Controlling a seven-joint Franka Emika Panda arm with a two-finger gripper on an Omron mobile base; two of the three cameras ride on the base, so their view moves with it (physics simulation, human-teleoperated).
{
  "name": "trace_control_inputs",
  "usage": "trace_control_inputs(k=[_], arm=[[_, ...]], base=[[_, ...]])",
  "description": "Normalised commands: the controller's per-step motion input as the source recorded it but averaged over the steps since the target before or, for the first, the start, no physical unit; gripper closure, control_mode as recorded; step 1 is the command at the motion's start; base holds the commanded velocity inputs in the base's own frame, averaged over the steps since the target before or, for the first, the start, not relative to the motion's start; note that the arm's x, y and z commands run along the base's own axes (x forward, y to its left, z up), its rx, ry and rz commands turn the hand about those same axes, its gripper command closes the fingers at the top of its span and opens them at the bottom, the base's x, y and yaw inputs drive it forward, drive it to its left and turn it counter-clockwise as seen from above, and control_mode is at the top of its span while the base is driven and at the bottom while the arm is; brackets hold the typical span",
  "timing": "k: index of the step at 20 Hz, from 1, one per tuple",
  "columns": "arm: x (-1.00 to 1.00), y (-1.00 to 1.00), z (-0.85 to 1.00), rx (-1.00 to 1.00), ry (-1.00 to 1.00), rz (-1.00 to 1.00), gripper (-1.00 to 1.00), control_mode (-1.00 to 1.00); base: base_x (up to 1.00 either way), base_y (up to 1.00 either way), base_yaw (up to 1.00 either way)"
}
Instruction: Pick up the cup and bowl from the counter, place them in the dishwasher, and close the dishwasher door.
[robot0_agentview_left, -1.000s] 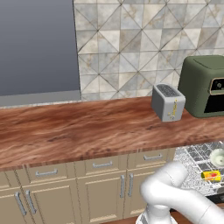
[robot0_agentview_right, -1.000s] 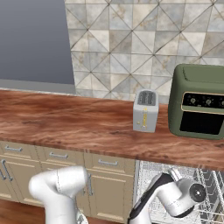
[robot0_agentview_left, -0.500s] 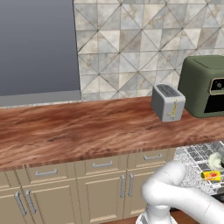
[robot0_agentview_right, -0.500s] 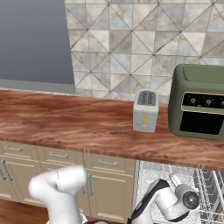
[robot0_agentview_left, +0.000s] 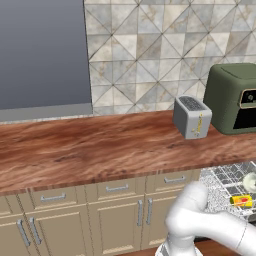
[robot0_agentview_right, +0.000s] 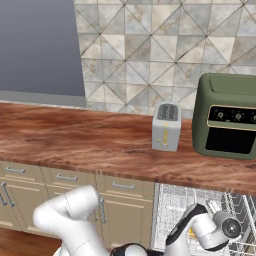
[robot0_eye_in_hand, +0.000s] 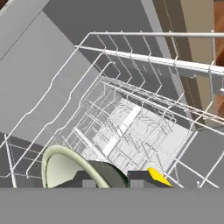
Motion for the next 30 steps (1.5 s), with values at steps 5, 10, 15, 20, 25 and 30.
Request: trace_control_inputs(k=[5,10,15,20,25,30], arm=[[0.10,-0.45,-0.36,0.00,0.00,0.00,1.00,-1.00],[0.16,-0.38,-0.30,0.00,0.00,0.00,1.00,-1.00],[0.12,-0.29,-0.35,0.00,0.00,0.00,1.00,-1.00],[0.04,-0.14,-0.41,0.00,0.00,0.00,-1.00,-1.00],[0.00,0.00,-0.34,-0.03,-0.03,0.00,-1.00,-1.00],[-0.09,0.00,0.05,-0.09,-0.13,0.00,-1.00,-1.00]], base=[[0.00,0.00,0.00],[0.00,0.00,0.00],[0.00,0.00,0.00],[0.00,0.00,0.00],[0.00,0.00,0.00],[0.00,0.00,0.00]])
